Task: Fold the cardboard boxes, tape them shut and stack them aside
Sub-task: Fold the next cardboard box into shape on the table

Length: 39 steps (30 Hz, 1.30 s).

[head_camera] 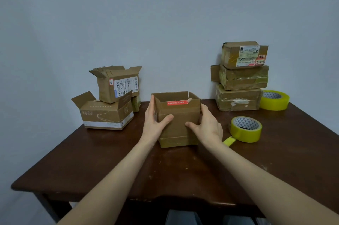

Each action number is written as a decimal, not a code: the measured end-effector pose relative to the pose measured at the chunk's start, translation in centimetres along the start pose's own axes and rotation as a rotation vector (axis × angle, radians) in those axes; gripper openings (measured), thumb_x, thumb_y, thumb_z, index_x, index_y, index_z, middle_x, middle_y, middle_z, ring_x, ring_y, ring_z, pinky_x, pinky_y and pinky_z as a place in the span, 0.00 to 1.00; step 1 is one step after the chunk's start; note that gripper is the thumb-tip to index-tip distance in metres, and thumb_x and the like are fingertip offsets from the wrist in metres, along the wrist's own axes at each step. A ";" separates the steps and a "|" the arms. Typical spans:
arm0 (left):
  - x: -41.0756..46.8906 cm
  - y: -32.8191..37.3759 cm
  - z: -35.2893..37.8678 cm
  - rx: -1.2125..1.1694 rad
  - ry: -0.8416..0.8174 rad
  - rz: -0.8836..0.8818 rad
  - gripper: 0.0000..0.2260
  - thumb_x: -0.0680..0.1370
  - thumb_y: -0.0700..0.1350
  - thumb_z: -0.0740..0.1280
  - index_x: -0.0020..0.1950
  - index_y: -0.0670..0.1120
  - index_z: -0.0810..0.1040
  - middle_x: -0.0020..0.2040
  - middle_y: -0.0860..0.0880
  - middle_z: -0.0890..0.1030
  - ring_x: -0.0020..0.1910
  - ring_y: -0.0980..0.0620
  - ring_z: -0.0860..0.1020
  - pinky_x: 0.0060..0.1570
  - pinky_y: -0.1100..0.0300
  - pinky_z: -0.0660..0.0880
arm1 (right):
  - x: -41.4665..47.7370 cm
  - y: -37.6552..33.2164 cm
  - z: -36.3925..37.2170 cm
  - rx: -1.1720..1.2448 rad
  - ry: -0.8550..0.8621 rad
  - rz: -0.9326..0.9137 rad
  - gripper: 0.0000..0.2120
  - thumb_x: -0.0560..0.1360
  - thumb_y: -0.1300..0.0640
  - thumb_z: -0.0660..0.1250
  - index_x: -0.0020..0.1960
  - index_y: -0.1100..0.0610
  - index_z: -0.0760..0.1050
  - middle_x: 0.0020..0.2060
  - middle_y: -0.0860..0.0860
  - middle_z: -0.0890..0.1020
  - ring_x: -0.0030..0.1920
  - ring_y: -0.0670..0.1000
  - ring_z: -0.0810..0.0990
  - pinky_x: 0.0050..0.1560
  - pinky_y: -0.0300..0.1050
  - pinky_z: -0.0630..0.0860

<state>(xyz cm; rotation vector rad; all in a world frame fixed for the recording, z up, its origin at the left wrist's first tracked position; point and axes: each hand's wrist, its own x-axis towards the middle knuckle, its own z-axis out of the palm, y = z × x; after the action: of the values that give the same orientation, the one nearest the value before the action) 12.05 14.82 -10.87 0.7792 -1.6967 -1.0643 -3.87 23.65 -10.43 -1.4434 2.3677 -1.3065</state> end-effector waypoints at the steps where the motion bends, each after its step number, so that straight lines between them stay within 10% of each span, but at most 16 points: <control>1: -0.1 0.1 0.0 0.012 -0.008 0.016 0.44 0.63 0.63 0.76 0.72 0.72 0.54 0.73 0.52 0.65 0.70 0.54 0.68 0.67 0.45 0.69 | -0.2 0.0 0.2 -0.001 -0.009 -0.022 0.35 0.70 0.44 0.72 0.72 0.44 0.59 0.63 0.46 0.75 0.61 0.55 0.77 0.57 0.51 0.72; 11: -0.4 0.4 -1.3 -0.038 -0.065 0.069 0.33 0.75 0.45 0.70 0.72 0.66 0.56 0.72 0.55 0.68 0.66 0.57 0.71 0.63 0.54 0.73 | 0.9 1.5 -0.3 -0.033 -0.140 -0.223 0.45 0.72 0.45 0.71 0.76 0.36 0.42 0.71 0.44 0.62 0.53 0.53 0.80 0.57 0.52 0.76; 22: 0.0 -0.6 -1.9 0.001 -0.023 -0.024 0.28 0.73 0.64 0.63 0.68 0.51 0.71 0.66 0.51 0.74 0.64 0.52 0.74 0.61 0.54 0.74 | 3.0 0.6 -1.0 -0.051 -0.337 -0.320 0.22 0.79 0.40 0.56 0.71 0.44 0.66 0.72 0.46 0.62 0.62 0.54 0.75 0.63 0.55 0.71; 25: 0.6 0.5 -1.7 -0.007 0.043 0.002 0.19 0.77 0.54 0.64 0.67 0.53 0.69 0.65 0.53 0.72 0.62 0.53 0.73 0.56 0.62 0.74 | 3.5 0.2 -1.2 0.015 -0.335 -0.307 0.21 0.80 0.41 0.52 0.68 0.47 0.72 0.72 0.46 0.64 0.66 0.52 0.71 0.65 0.55 0.69; 29: 2.2 1.5 -1.9 -0.052 0.062 -0.031 0.32 0.77 0.47 0.67 0.76 0.57 0.54 0.64 0.50 0.68 0.61 0.52 0.73 0.46 0.69 0.72 | 3.8 0.5 -0.9 0.246 -0.271 -0.171 0.25 0.76 0.41 0.64 0.67 0.53 0.69 0.63 0.48 0.74 0.59 0.49 0.75 0.57 0.47 0.74; 39: 3.1 1.3 -3.4 0.352 -0.086 0.028 0.11 0.80 0.50 0.62 0.59 0.54 0.80 0.61 0.51 0.72 0.62 0.57 0.69 0.61 0.63 0.64 | 6.1 -1.3 -0.6 -0.060 -0.471 -0.398 0.33 0.74 0.35 0.61 0.76 0.46 0.60 0.77 0.44 0.56 0.75 0.49 0.58 0.73 0.55 0.61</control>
<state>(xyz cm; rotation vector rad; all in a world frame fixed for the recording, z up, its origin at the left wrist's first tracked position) 14.08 11.64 -7.95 0.9379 -1.9929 -0.7979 -6.60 19.11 -7.06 -2.0460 1.8923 -0.8228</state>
